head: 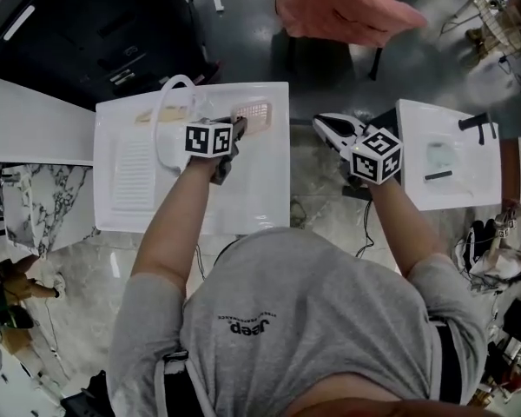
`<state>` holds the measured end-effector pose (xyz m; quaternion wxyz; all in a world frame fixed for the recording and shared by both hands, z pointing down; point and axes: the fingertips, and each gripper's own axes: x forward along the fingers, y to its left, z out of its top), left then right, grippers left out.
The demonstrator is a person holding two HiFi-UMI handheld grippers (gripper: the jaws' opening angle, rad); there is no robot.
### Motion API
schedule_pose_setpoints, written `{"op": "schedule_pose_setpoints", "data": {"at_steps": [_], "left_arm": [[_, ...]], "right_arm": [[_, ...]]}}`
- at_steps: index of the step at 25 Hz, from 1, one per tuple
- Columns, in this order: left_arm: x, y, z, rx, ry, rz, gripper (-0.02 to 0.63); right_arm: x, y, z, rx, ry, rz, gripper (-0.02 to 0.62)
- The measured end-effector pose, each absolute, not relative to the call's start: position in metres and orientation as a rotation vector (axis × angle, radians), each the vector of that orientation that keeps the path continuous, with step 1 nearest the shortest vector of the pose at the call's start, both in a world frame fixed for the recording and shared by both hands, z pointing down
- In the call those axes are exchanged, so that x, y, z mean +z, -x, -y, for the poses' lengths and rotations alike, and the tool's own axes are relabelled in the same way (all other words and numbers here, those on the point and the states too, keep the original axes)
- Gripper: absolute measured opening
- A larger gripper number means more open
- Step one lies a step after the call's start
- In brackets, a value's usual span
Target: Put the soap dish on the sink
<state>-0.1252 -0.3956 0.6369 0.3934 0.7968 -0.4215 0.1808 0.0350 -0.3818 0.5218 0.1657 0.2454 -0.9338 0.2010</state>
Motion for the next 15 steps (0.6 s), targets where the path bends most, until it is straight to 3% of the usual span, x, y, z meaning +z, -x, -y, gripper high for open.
{"op": "schedule_pose_setpoints", "data": {"at_steps": [15], "left_arm": [[0.685, 0.126, 0.431, 0.581, -1.872, 1.025, 0.046]], "right_arm": [[0.553, -0.049, 0.378, 0.67, -0.708, 2.64, 0.052]]}}
